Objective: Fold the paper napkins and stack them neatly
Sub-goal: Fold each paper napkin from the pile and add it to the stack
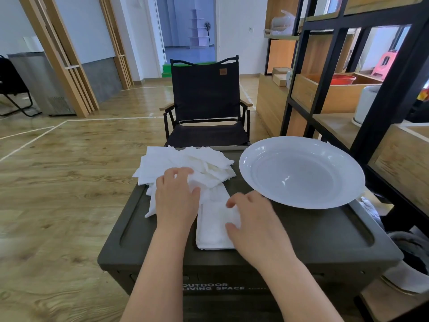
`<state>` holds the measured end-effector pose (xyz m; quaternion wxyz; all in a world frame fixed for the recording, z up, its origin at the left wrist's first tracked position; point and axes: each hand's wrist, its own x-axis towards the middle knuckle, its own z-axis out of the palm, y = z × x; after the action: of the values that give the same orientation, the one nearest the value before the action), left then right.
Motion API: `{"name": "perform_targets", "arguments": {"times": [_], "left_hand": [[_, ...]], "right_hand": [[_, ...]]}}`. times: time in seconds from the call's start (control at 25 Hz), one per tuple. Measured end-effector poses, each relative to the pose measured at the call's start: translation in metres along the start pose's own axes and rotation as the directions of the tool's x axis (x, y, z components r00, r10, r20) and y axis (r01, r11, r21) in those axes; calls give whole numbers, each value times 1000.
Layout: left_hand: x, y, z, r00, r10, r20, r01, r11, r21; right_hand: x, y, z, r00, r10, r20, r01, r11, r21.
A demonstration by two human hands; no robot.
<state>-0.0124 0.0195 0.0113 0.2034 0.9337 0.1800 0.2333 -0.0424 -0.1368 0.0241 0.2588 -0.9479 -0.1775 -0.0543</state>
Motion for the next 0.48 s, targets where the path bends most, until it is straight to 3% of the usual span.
{"name": "perform_targets", "arguments": {"times": [0.16, 0.24, 0.36, 0.48], "left_hand": [[-9, 1, -25, 976, 125, -176, -134, 990, -42], [-17, 11, -55, 971, 230, -58, -237, 955, -179], [-30, 28, -92, 903, 335, 268, -204, 885, -419], [-34, 37, -95, 898, 322, 300, -42, 742, -669]], "right_hand": [[3, 7, 6, 994, -3, 109, -5, 998, 70], [8, 10, -2, 991, 78, 113, -105, 960, 260], [11, 14, -17, 986, 133, 97, -164, 790, 590], [7, 23, -30, 992, 50, 116, -125, 525, 842]]}}
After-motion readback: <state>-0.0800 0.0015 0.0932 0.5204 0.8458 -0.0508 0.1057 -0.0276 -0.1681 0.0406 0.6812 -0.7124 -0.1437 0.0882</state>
